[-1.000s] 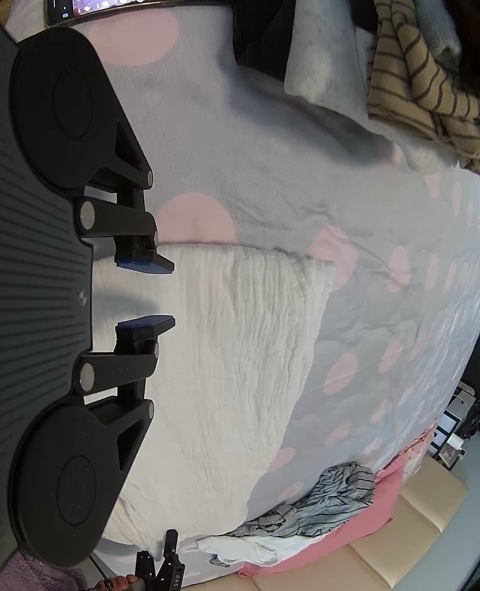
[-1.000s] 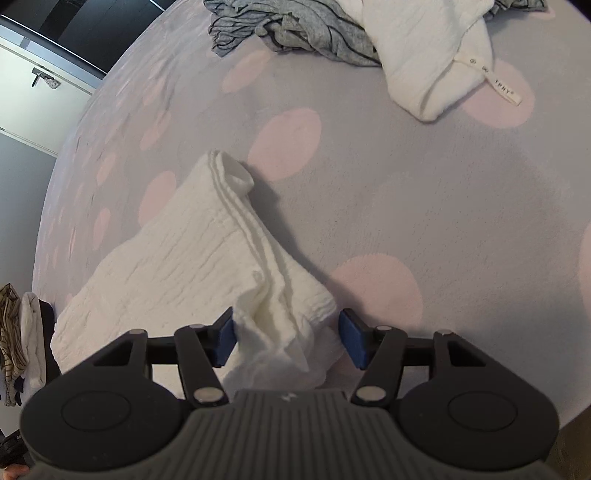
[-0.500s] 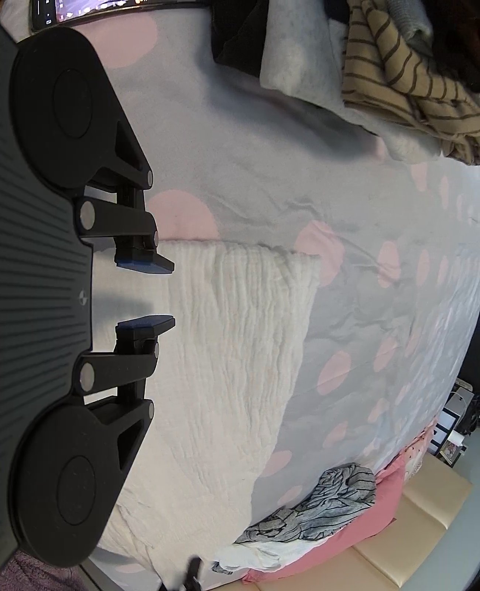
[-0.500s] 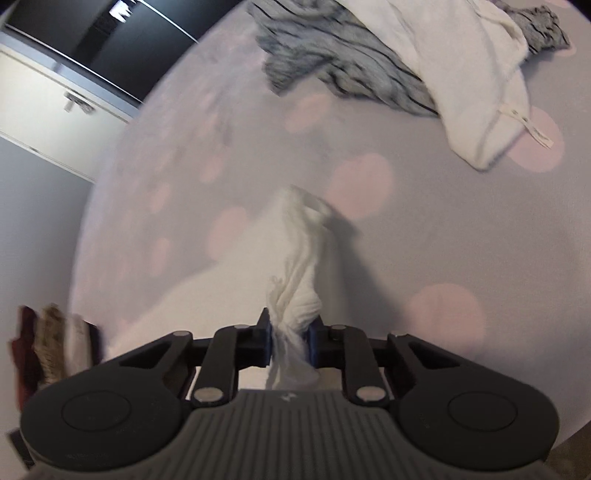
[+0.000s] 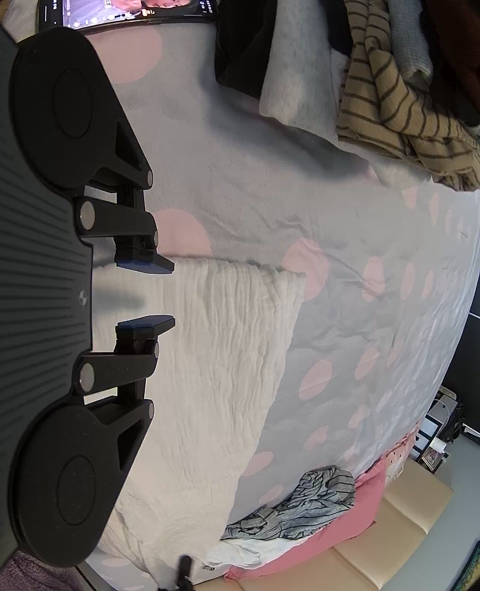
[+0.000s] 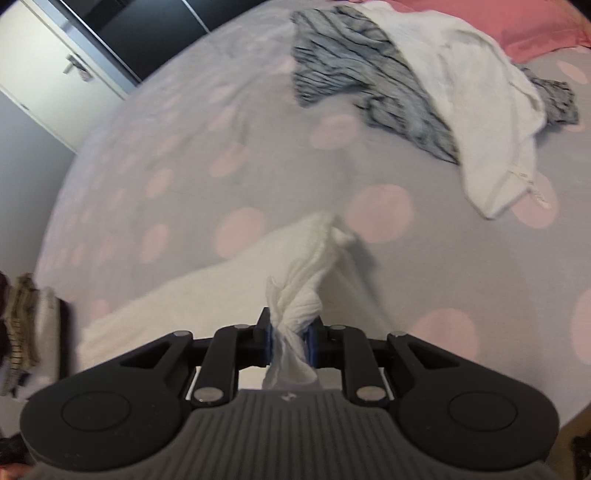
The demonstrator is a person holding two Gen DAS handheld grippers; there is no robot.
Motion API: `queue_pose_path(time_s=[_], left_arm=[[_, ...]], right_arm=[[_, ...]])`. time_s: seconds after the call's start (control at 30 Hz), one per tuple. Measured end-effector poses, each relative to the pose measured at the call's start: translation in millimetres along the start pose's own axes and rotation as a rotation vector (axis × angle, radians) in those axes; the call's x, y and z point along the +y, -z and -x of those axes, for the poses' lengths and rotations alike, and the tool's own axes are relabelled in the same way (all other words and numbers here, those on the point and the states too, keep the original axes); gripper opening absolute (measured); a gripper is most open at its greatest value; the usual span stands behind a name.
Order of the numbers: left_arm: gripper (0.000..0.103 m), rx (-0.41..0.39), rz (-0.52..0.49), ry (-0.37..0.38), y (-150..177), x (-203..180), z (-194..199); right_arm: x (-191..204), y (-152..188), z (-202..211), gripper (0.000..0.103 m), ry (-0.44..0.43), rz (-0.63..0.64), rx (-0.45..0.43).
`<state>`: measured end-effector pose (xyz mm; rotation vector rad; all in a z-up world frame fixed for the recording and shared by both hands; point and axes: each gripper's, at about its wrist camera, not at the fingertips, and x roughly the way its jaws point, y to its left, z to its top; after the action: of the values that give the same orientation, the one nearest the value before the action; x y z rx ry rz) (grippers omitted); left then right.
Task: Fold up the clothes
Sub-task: 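Grasp the garment's bunched end with the right gripper and lift it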
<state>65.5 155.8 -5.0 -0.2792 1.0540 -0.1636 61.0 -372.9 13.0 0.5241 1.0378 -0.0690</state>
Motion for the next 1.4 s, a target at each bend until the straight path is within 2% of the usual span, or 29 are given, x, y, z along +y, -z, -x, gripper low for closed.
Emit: queue_pose_path(time_s=[0.1, 0.17, 0.2, 0.27, 0.37, 0.53, 0.6, 0.67, 0.8, 1.07, 1.2, 1.4], left_arm=[[0.021, 0.009, -0.001, -0.002, -0.1, -0.8, -2.3], [0.021, 0.013, -0.006, -0.001, -0.4, -3.3, -3.9], [0.021, 0.014, -0.010, -0.001, -0.6, -4.8, -4.7], [0.021, 0.017, -0.017, 0.000, -0.6, -7.8, -6.2], [0.021, 0.024, -0.027, -0.003, -0.2, -11.9, -9.5], [0.021, 0.043, -0.028, -0.008, 0.4, -15.9, -15.7], [0.021, 0.046, -0.033, -0.009, 0.1, -18.1, -17.0], [0.021, 0.046, -0.038, -0.008, -0.5, -20.2, -17.7], [0.021, 0.033, -0.037, -0.008, -1.0, -20.3, -14.7], [0.021, 0.021, -0.028, -0.001, -1.4, -15.0, -8.7], [0.021, 0.002, -0.039, -0.002, -0.8, -13.9, -1.1], [0.021, -0.028, -0.004, -0.003, -2.6, -1.4, 10.2]], right_arm=[[-30.9, 3.7, -12.9, 0.024, 0.036, -0.045, 0.042], [-47.0, 7.1, -22.7, 0.036, 0.051, -0.066, 0.074], [-53.0, 9.4, -26.0, 0.039, 0.063, -0.072, 0.086], [-65.0, 13.4, -30.6, 0.053, 0.066, -0.099, 0.109], [-83.6, 19.7, -34.1, 0.061, 0.032, -0.191, 0.141], [-99.1, 27.1, -45.6, 0.063, -0.046, -0.285, 0.183], [-96.0, 27.0, -48.5, 0.058, -0.060, -0.281, 0.185], [-90.9, 26.6, -50.2, 0.033, -0.066, -0.269, 0.180], [-72.9, 22.8, -37.1, 0.028, -0.093, -0.241, 0.123], [5.3, 10.6, 17.2, 0.028, -0.247, -0.136, -0.033], [68.5, 9.7, 29.1, 0.027, -0.326, -0.022, -0.055], [156.9, 29.6, 28.3, 0.027, -0.392, 0.214, -0.027]])
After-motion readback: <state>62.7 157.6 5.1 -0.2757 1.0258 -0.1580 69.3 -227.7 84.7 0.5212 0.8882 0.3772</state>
